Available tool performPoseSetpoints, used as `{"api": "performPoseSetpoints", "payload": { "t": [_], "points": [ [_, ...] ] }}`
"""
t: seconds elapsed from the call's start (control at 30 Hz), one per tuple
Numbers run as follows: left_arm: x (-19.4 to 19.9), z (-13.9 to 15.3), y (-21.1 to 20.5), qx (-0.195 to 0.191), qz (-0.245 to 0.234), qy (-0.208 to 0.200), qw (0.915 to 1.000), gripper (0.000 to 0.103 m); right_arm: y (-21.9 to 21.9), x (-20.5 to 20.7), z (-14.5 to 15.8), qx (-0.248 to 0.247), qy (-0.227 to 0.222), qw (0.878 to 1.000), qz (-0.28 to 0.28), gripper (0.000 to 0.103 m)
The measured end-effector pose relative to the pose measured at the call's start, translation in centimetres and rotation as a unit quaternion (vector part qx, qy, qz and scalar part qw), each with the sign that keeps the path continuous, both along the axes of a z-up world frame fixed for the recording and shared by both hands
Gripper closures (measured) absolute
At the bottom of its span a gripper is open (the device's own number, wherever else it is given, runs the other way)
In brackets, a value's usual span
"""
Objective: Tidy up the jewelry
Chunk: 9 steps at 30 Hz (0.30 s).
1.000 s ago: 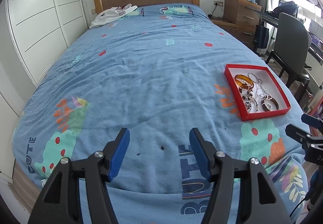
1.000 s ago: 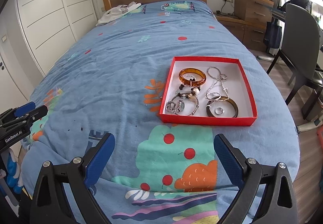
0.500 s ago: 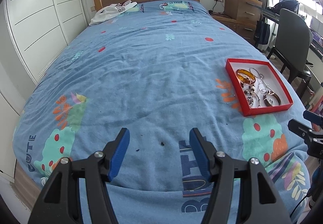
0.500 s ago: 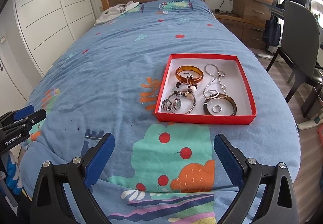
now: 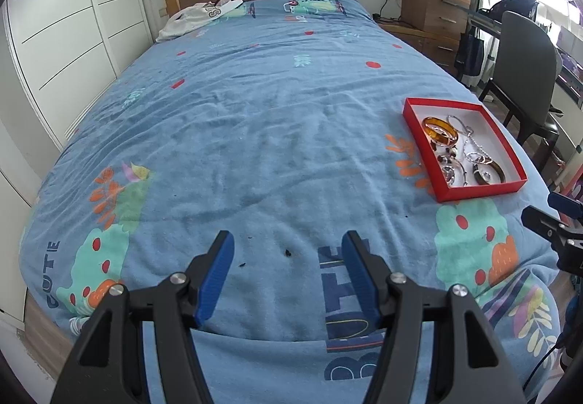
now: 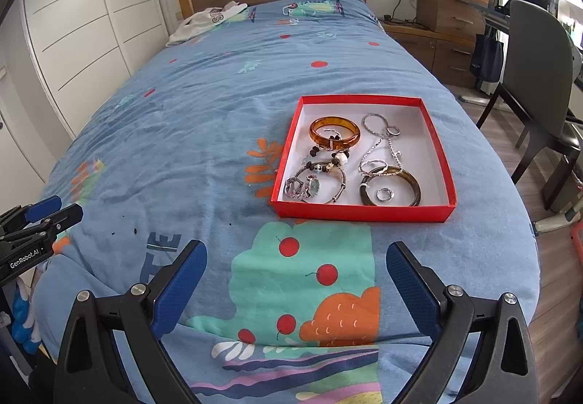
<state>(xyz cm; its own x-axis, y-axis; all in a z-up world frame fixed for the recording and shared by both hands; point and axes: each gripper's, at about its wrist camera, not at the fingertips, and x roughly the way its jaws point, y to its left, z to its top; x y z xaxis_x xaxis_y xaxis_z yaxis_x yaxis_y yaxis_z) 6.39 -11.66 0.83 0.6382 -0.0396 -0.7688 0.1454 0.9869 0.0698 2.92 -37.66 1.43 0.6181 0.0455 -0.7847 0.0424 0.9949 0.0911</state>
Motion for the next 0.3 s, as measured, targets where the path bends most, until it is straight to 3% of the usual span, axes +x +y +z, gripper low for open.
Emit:
{"api": "performPoseSetpoints", "payload": {
  "t": [0.3],
  "points": [
    [-0.03, -0.37, -0.01, -0.008, -0.002, 0.007, 0.9999, 0.043, 0.12, -0.09, 0.19, -0.006, -0.001, 1.0, 0.001, 0.005]
  ]
}}
